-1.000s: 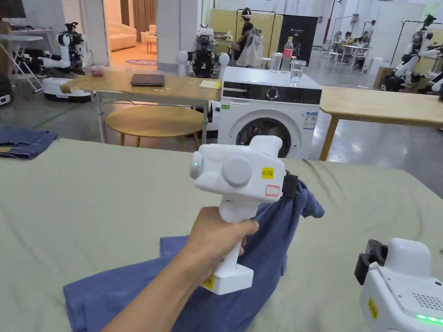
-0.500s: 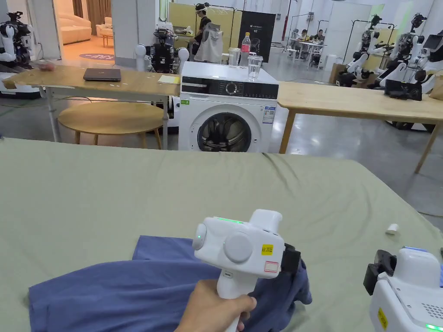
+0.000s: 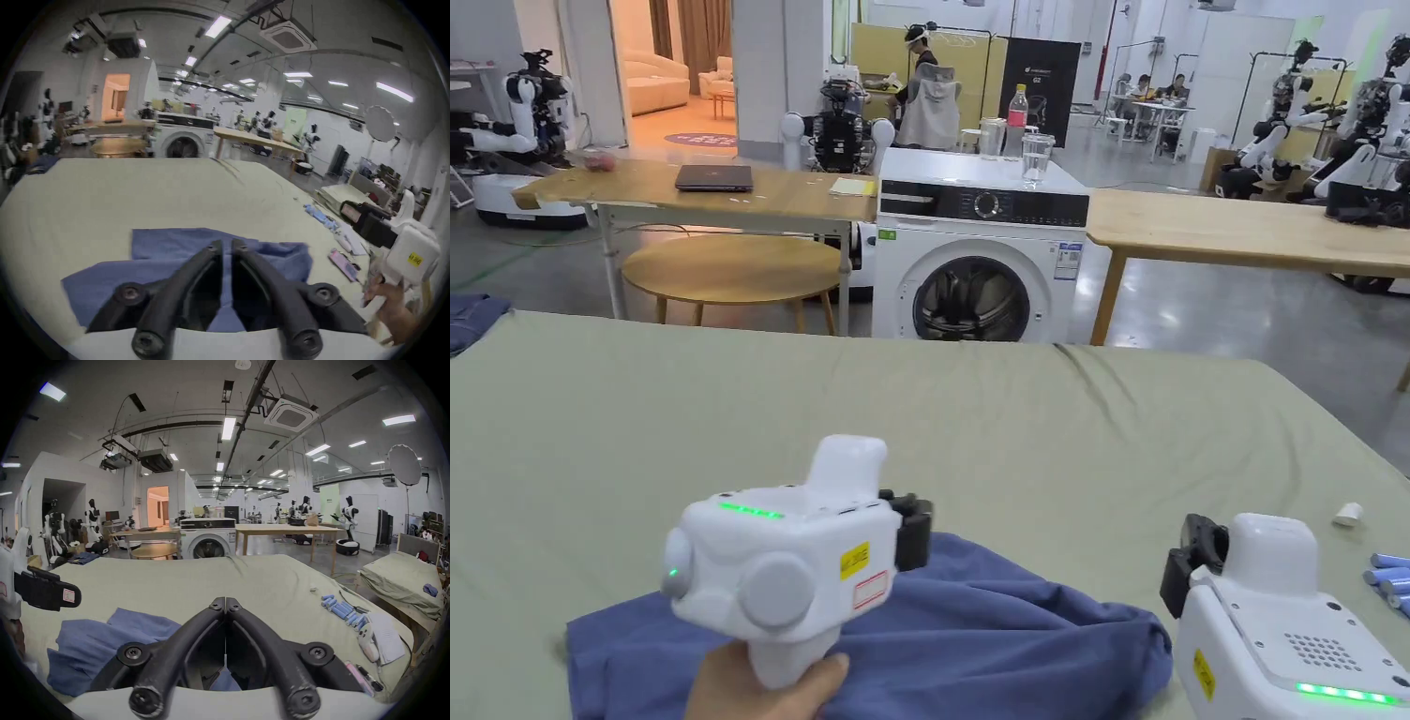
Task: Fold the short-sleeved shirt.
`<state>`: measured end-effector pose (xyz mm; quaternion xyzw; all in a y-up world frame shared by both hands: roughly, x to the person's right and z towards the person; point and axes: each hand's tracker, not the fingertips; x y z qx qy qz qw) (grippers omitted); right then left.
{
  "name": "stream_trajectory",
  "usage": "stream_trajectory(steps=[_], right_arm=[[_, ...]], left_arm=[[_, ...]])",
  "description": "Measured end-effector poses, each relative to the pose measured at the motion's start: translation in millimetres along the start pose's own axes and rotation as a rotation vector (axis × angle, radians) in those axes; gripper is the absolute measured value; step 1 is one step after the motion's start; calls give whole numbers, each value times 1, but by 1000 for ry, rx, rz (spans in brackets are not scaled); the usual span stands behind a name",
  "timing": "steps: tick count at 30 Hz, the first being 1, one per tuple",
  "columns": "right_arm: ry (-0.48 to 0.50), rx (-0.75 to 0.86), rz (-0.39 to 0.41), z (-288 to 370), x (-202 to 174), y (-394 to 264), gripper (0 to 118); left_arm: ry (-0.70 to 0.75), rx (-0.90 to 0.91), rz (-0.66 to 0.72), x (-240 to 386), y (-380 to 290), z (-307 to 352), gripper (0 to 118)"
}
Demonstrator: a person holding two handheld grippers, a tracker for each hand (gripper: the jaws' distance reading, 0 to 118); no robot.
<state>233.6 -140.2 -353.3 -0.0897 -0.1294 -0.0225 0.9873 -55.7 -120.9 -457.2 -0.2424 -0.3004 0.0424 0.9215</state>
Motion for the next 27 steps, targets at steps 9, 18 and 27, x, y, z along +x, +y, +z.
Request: stream_trajectory(steps=[9,18,27], right_arm=[[114,-17,11,-18,-59,-1,0],[153,-49,31,-35,-75,-6,0],[128,-86,32,-44,-64,-13,0]], left_arm=[[236,32,107,-84,-28,67,0],[330,-211,352,-228,-26,66,0],[379,-439,483,-275,-44,4,75]])
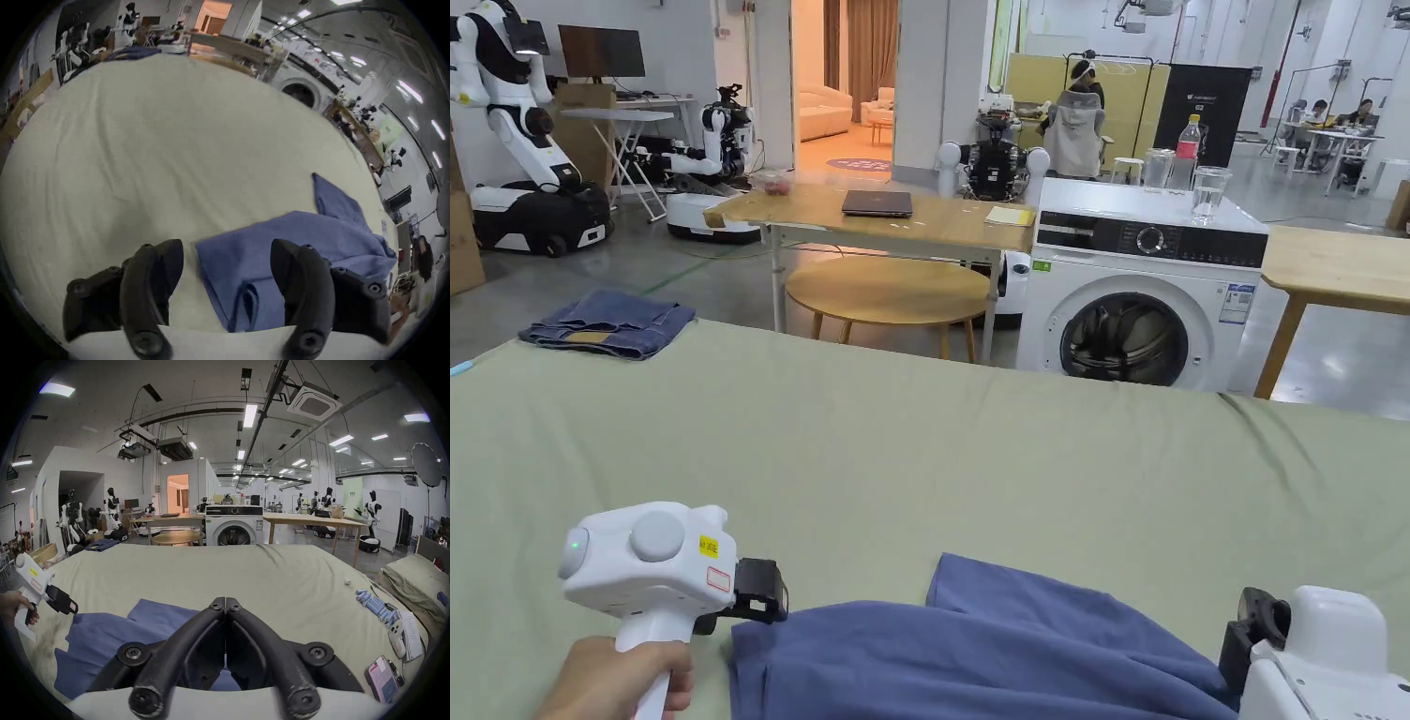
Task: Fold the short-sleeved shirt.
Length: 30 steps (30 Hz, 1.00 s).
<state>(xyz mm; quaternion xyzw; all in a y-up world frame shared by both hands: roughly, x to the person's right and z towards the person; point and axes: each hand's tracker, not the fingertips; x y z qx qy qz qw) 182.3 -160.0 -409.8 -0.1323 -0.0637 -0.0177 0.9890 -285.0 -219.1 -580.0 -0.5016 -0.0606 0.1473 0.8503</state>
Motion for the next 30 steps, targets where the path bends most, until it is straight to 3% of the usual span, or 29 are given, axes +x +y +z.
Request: stream_trajectory(steps=[6,9,12,16,22,23,24,25,26,30], right_arm=[[-32,-26,-5,0,15,-3,0],[-52,-26,-12,2,24,-5,0],[-64,-47,-19,-2,34,-4,0],[-69,-93,-23,-9,52,2,0],[-99,-272,-63,-27,95,22,1],[-103,-310,-72,-34,104,21,8],[-106,-341,-86,-44,114,16,21],[-108,-378,-89,-49,120,15,42],[-106,-400,-109,-53,126,12,53],[-124,-474,-143,-57,136,0,55]], left_arm=[[174,-33,-77,19,-13,-41,73],[247,20,-212,42,-25,-41,46],[223,26,-322,60,-36,-41,0],[177,17,-327,56,-35,-35,0],[94,151,-300,48,-40,13,0],[95,163,-295,47,-41,20,0],[83,181,-291,43,-40,25,0],[78,188,-285,39,-38,28,0],[85,195,-279,36,-38,33,0],[100,219,-261,20,-34,45,0]])
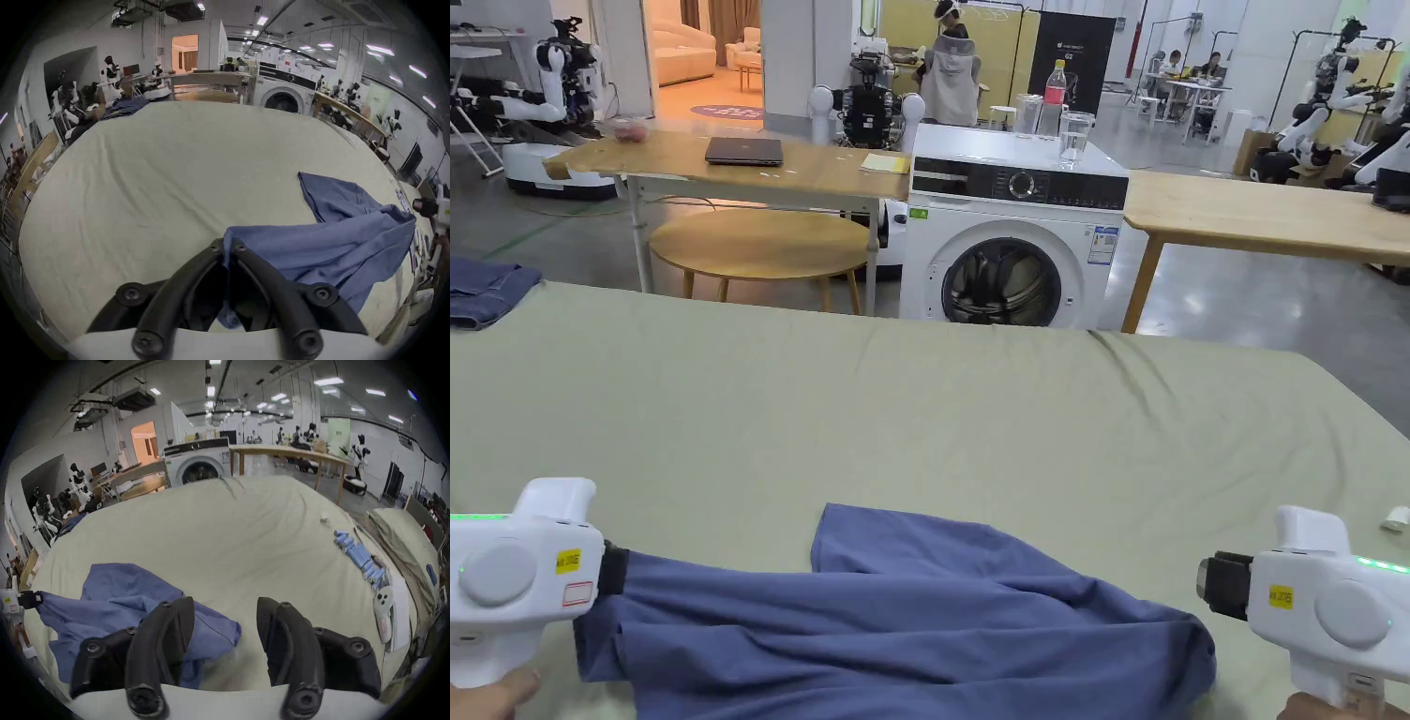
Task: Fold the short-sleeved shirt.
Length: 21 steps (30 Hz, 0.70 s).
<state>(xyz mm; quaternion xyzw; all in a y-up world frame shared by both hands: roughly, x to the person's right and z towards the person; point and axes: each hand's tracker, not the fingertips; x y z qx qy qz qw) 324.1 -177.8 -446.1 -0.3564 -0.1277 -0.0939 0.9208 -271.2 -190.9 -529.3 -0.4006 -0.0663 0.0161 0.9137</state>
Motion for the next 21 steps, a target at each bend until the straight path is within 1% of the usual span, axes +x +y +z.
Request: stream_trajectory(steps=[2,4,6,8,9,10,11,12,13,14,16,17,18,19,21], right_arm=[[14,-51,-33,-13,5,-4,55],[37,-108,-59,-28,7,-9,55],[64,-182,-60,-42,4,-14,55],[89,-262,-79,-58,2,-20,55],[83,-326,-83,-68,1,-24,55],[62,-363,-82,-66,-6,-31,49],[72,-390,-82,-73,-7,-37,43],[92,-411,-76,-77,-8,-42,40],[85,-371,-82,-73,-9,-43,24],[80,-338,-90,-62,-14,-44,11],[134,-327,-103,-63,-15,-43,10],[110,-325,-98,-62,-15,-44,9],[111,-307,-80,-61,-14,-42,9],[108,-271,-45,-58,-15,-41,9],[58,-194,17,-45,-20,-37,8]], left_arm=[[-12,-2,6,-7,-1,2,0],[-13,-17,-1,3,-7,9,0],[-12,-24,-15,8,-12,9,0],[-11,-31,-14,11,-15,9,0],[-14,-35,-7,12,-17,9,0],[-16,-36,-1,12,-18,9,0],[-18,-37,2,14,-19,9,0],[-19,-40,3,16,-21,10,0],[-19,-42,2,17,-23,10,0],[-21,-43,-1,18,-24,11,0],[-23,-45,-2,10,-22,0,0],[-29,-46,-2,10,-22,0,0],[-31,-45,-4,9,-22,-1,0],[-30,-40,-6,8,-21,-2,0],[-35,-27,-7,7,-18,1,0]])
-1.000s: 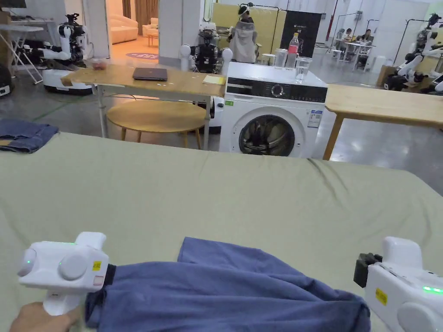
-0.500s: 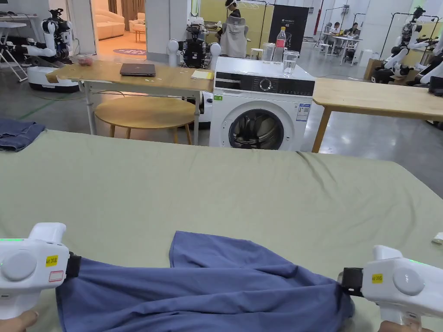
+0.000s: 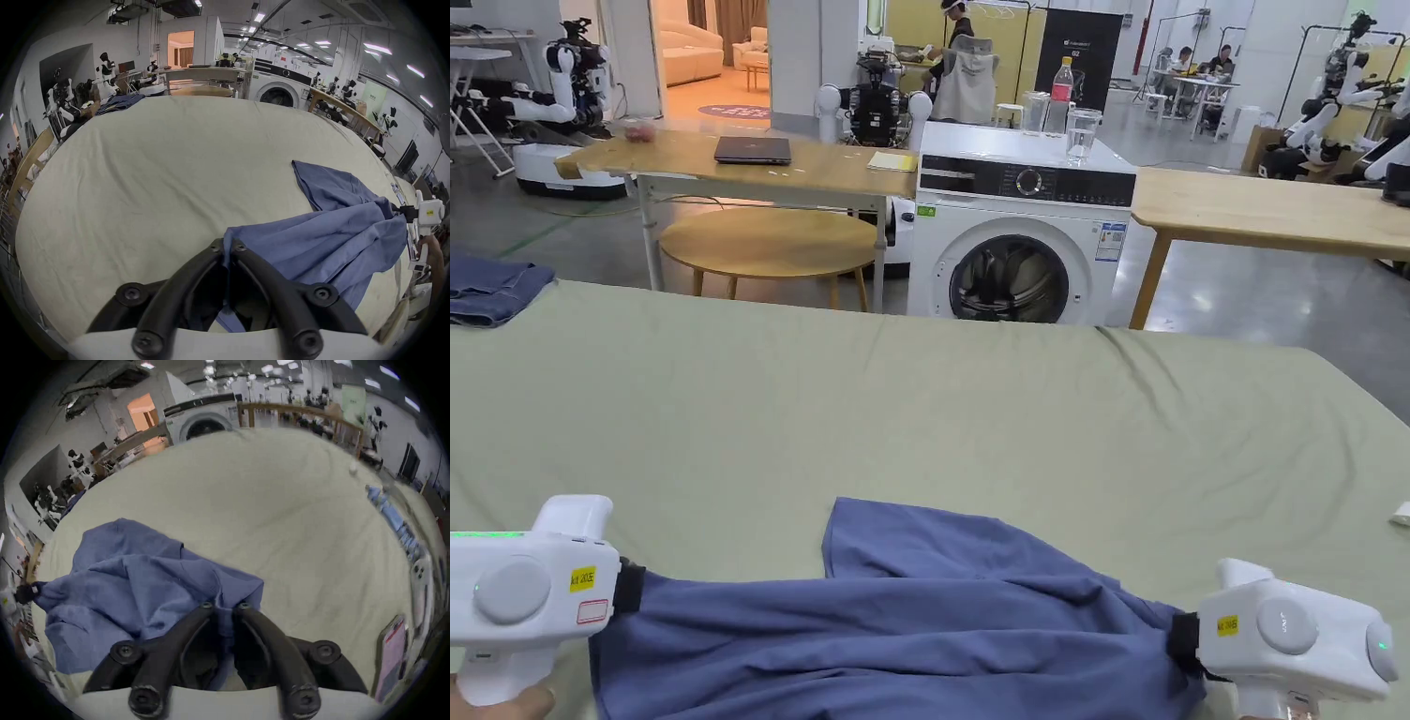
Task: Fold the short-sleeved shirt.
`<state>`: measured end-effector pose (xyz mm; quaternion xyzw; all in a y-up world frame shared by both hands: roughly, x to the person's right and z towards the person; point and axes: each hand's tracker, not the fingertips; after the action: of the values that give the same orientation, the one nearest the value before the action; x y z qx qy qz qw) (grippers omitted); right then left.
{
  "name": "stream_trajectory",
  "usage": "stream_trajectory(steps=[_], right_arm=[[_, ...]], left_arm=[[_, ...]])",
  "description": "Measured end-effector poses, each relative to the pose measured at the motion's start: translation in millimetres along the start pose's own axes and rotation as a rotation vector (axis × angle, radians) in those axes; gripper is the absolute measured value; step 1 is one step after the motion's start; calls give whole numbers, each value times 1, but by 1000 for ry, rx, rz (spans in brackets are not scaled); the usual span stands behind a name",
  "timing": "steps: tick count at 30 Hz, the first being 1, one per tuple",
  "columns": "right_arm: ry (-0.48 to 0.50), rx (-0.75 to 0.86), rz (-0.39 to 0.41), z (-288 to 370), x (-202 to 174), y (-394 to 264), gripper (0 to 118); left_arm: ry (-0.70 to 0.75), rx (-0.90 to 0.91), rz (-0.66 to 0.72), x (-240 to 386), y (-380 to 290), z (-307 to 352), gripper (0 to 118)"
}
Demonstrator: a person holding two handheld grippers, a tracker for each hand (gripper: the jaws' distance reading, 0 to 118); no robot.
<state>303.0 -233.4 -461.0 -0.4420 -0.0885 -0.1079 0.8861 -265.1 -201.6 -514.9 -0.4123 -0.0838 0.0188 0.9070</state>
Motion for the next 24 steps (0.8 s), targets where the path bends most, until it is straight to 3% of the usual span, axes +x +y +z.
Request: stream_trajectory(steps=[11,24], right_arm=[[-43,376,125,78,-3,60,8],[-26,680,144,177,-39,166,7]], left_arm=[[-17,148,-15,0,56,51,0],[8,411,-78,5,202,146,0]])
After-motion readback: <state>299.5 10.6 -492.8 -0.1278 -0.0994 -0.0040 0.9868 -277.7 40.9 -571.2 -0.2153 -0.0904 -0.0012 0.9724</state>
